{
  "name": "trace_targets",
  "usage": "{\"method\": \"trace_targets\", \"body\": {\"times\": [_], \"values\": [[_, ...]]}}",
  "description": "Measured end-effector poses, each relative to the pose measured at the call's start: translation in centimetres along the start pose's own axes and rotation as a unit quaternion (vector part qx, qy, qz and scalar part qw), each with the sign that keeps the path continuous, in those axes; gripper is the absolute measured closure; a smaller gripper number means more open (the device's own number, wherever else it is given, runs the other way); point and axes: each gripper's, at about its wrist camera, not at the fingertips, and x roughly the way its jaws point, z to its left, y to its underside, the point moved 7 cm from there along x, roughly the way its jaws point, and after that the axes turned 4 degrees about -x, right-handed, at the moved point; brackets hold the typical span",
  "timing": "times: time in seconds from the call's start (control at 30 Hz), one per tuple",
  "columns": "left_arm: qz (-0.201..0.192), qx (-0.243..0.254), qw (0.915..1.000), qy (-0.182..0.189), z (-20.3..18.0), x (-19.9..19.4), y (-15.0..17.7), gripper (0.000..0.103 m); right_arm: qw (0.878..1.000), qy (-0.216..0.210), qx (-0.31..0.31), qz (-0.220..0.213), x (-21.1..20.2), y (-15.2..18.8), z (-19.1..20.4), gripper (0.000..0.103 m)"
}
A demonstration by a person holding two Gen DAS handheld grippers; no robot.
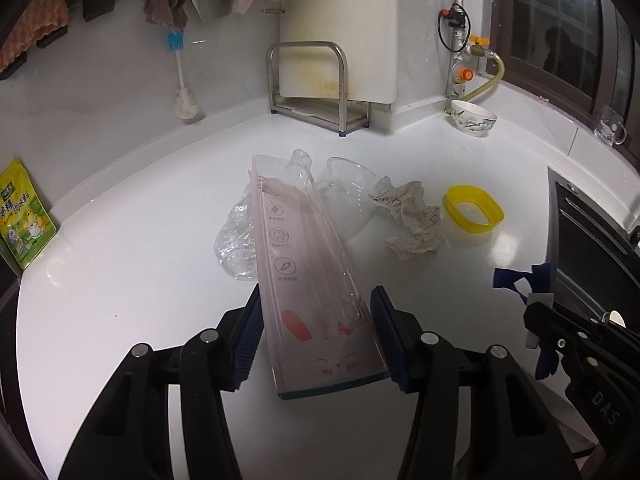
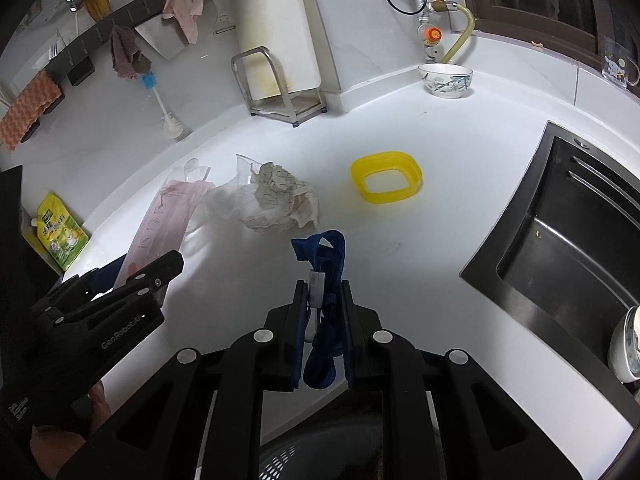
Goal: Collect trash
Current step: 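Lift and carry the package and blue item with both grippers over the basket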
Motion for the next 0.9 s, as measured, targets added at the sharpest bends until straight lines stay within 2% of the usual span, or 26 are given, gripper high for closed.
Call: {"method": "trace_targets", "body": {"times": [0.43, 0.53, 0.57, 0.73, 0.9], "values": [[-0.003, -0.015, 0.9999, 0.000, 1.5, -3.0, 1.4, 0.054, 0.999, -0.023, -0.021, 0.006, -1.2, 0.9, 1.8, 0.088], [-0.005, -0.013, 0.9999, -0.004, 1.6, -3.6, 1.8, 0.063, 0.999, -0.028, -0.025, 0.008, -1.5, 1.1, 2.0, 0.088], [-0.002, -0.012, 0.9999, -0.007, 1.6, -3.7, 2.0, 0.086, 0.999, -0.031, -0.027, 0.008, -1.6, 1.2, 2.1, 0.088], [0.023, -0.023, 0.9994, -0.013, 2.1, -3.3, 3.4, 0.088, 0.999, -0.038, -0.034, 0.009, -2.1, 1.4, 2.4, 0.088], [0.022, -0.029, 0.9992, -0.015, 2.3, -4.1, 4.1, 0.089, 0.998, -0.044, -0.041, 0.008, -2.9, 1.7, 2.5, 0.088]]}}
